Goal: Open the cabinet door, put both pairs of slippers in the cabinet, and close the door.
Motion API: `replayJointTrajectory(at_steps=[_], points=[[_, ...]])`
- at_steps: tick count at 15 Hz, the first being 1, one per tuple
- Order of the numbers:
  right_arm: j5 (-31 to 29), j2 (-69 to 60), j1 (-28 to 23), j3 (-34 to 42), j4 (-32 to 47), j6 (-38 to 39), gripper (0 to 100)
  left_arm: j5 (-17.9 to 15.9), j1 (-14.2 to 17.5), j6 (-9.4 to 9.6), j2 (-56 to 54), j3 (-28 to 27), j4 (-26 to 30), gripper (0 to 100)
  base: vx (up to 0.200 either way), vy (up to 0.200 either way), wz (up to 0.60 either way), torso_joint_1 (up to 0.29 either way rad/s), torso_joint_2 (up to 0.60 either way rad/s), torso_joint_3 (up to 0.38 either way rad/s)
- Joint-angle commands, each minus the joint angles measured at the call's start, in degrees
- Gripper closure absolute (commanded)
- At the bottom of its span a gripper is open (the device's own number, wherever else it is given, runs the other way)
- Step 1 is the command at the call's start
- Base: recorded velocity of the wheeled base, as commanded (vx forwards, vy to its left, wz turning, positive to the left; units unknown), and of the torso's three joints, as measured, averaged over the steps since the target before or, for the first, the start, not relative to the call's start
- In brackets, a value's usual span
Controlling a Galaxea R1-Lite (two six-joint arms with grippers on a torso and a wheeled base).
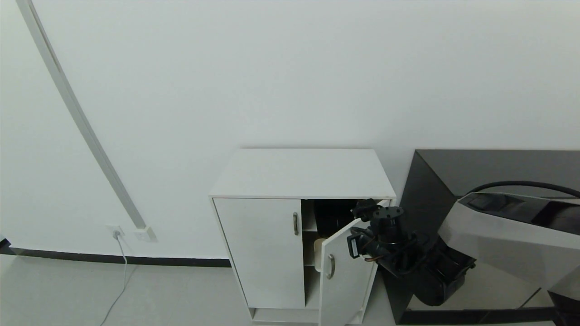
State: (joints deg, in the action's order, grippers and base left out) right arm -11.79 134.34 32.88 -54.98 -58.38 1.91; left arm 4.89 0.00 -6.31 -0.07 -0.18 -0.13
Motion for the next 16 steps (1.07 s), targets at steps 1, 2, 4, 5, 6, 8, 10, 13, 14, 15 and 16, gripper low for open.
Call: replayJointTrajectory(at_steps=[1, 2, 4, 5, 6, 8, 10, 13, 14, 15, 16], points=[[0.0, 2.1, -0.5, -3.9, 1.2, 0.0, 100, 0.0, 0.0, -0.01, 0.1, 0.0, 0.0, 100, 0.000, 0.000, 0.00, 0.000, 0.00, 0.000], [0.1, 2.7, -0.6, -5.9, 3.1, 0.0, 100, 0.0, 0.0, -0.01, 0.1, 0.0, 0.0, 100, 0.000, 0.000, 0.00, 0.000, 0.00, 0.000], [0.7, 3.9, -0.9, -9.0, 4.7, 0.2, 100, 0.0, 0.0, -0.01, 0.1, 0.0, 0.0, 100, 0.000, 0.000, 0.00, 0.000, 0.00, 0.000], [0.7, 4.8, -1.0, -10.5, 5.2, 0.2, 100, 0.0, 0.0, -0.01, 0.1, 0.0, 0.0, 100, 0.000, 0.000, 0.00, 0.000, 0.00, 0.000], [0.7, 5.7, -1.1, -12.1, 5.8, 0.2, 100, 0.0, 0.0, -0.01, 0.1, 0.0, 0.0, 100, 0.000, 0.000, 0.00, 0.000, 0.00, 0.000], [0.7, 6.4, -1.1, -14.5, 7.6, 0.3, 100, 0.0, 0.0, -0.01, 0.1, 0.1, 0.0, 100, 0.000, 0.000, 0.00, 0.000, 0.00, 0.000], [0.7, 7.1, -1.2, -18.0, 10.4, 0.3, 100, 0.0, 0.0, -0.01, 0.1, 0.0, 0.0, 100, 0.000, 0.000, 0.00, 0.000, 0.00, 0.000], [0.7, 7.2, -1.2, -21.1, 13.8, 0.4, 100, 0.0, 0.0, -0.01, 0.1, 0.1, 0.0, 100, 0.000, 0.000, 0.00, 0.000, 0.00, 0.000], [0.7, 7.6, -1.2, -22.2, 14.3, 0.4, 100, 0.0, 0.0, -0.01, 0.1, 0.0, 0.0, 100, 0.000, 0.000, 0.00, 0.000, 0.00, 0.000], [0.7, 8.0, -1.2, -23.2, 14.5, 0.4, 100, 0.0, 0.0, -0.01, 0.1, 0.0, 0.0, 100, 0.000, 0.000, 0.00, 0.000, 0.00, 0.000], [0.7, 8.5, -1.2, -23.9, 14.5, 0.4, 100, 0.0, 0.0, -0.01, 0.1, 0.0, 0.0, 100, 0.000, 0.000, 0.00, 0.000, 0.00, 0.000]])
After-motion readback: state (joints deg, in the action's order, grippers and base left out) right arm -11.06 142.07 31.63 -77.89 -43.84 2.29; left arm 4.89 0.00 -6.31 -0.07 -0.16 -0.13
